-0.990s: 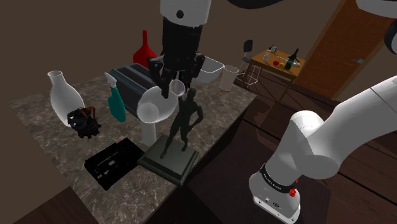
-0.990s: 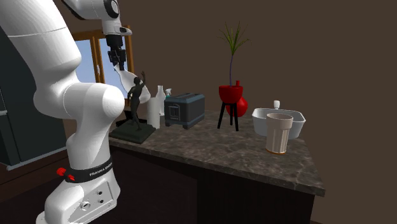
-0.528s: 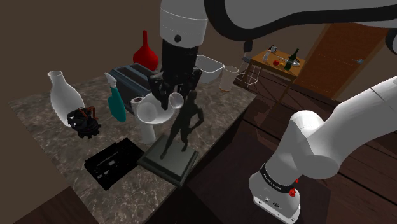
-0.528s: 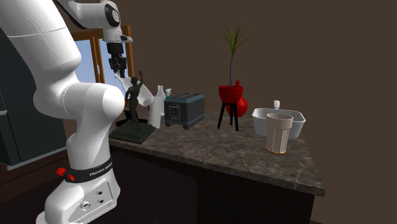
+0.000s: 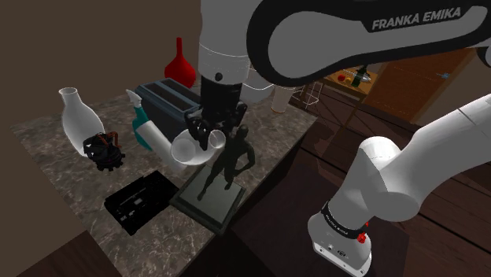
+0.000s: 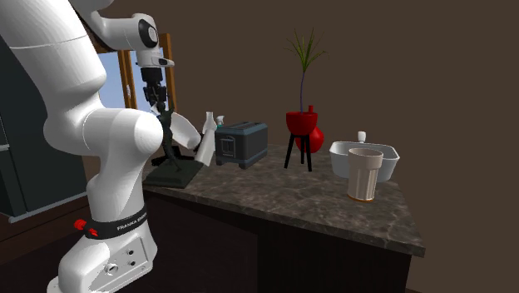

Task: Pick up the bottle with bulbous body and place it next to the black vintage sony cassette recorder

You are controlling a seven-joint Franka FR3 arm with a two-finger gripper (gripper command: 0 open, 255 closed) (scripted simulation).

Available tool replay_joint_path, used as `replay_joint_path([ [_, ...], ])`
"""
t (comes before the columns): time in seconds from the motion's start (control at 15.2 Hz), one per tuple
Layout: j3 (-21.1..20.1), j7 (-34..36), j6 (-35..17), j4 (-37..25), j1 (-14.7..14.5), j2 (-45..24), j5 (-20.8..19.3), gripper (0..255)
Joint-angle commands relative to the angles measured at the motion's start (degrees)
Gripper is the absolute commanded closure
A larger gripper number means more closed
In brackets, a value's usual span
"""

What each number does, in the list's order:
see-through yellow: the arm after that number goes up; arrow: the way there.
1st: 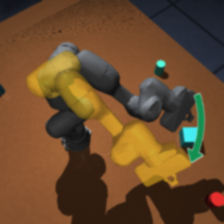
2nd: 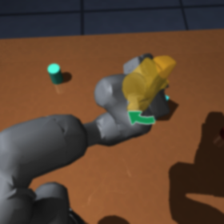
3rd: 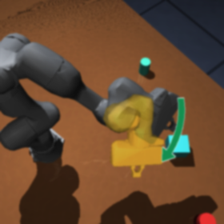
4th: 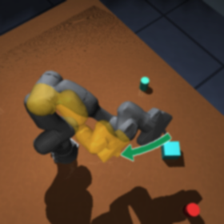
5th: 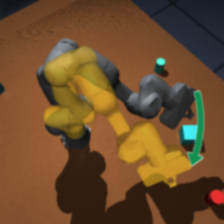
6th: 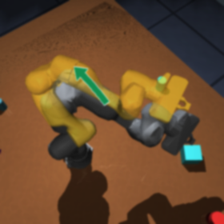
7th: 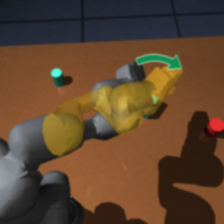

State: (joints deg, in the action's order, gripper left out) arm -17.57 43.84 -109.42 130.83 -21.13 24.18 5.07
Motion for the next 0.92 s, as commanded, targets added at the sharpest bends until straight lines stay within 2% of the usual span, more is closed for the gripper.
replay_joint_path([
  [0.0,-0.3,0.2,-1.7,1.2,0.0,-0.5,0.0,255],
  [0.86,-1.4,0.9,-11.9,8.7,-0.1,-3.2,0.0,255],
])
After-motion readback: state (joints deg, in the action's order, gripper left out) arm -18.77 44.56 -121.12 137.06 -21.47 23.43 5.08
